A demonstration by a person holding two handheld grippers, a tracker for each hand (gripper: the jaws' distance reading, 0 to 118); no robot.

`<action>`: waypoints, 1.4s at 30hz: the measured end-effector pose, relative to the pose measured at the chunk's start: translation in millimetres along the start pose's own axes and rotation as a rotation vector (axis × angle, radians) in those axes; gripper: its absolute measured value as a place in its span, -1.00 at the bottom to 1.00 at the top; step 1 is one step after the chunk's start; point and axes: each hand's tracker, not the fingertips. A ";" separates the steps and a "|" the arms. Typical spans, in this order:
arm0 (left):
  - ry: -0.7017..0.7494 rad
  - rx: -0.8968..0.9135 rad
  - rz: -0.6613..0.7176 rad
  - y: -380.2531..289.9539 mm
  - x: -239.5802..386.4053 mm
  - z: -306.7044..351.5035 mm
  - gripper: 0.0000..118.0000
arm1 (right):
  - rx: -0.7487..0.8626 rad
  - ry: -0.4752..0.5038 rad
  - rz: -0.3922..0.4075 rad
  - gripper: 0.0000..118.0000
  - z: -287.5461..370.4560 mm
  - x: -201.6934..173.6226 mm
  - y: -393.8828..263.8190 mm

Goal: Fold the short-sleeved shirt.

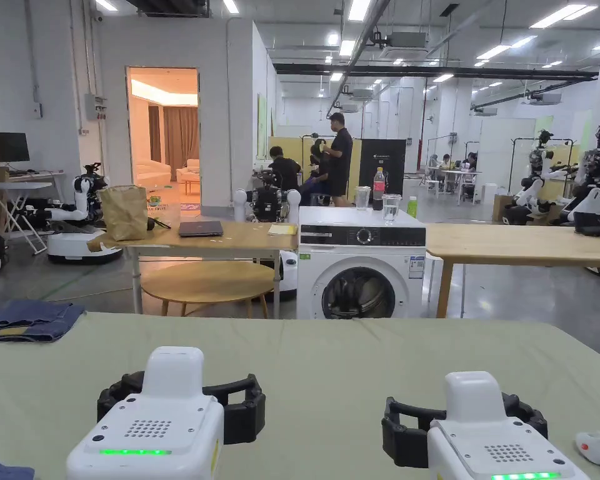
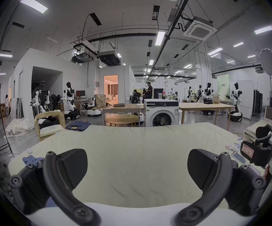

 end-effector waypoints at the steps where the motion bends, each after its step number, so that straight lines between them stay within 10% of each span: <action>1: 0.001 0.001 0.000 0.1 -0.2 0.0 1.00 | 0.000 0.000 0.001 1.00 -0.1 0.0 -0.1; 22: -0.002 -0.005 0.011 -1.9 -1.7 -1.8 0.99 | 0.002 -0.004 -0.001 1.00 -3.2 1.2 -3.3; 24: -0.002 -0.004 -0.001 -2.2 -0.7 -0.2 0.69 | -0.003 -0.016 0.010 0.96 -3.8 0.1 -3.0; 27: -0.025 0.011 0.003 -3.6 -1.9 3.4 0.12 | -0.051 0.025 -0.013 0.72 -1.5 0.8 0.0; 28: -0.015 0.005 0.001 -4.4 -1.1 0.7 -0.25 | -0.039 0.030 -0.021 0.36 0.1 0.5 -0.5; 30: 0.009 -0.003 0.006 -6.7 -2.0 -2.6 -0.94 | -0.020 -0.022 -0.008 -1.00 -0.4 -2.4 -4.8; 42: 0.002 -0.020 -0.049 -8.6 3.0 -1.0 -0.97 | -0.017 -0.024 -0.014 -1.00 5.8 -7.6 -13.5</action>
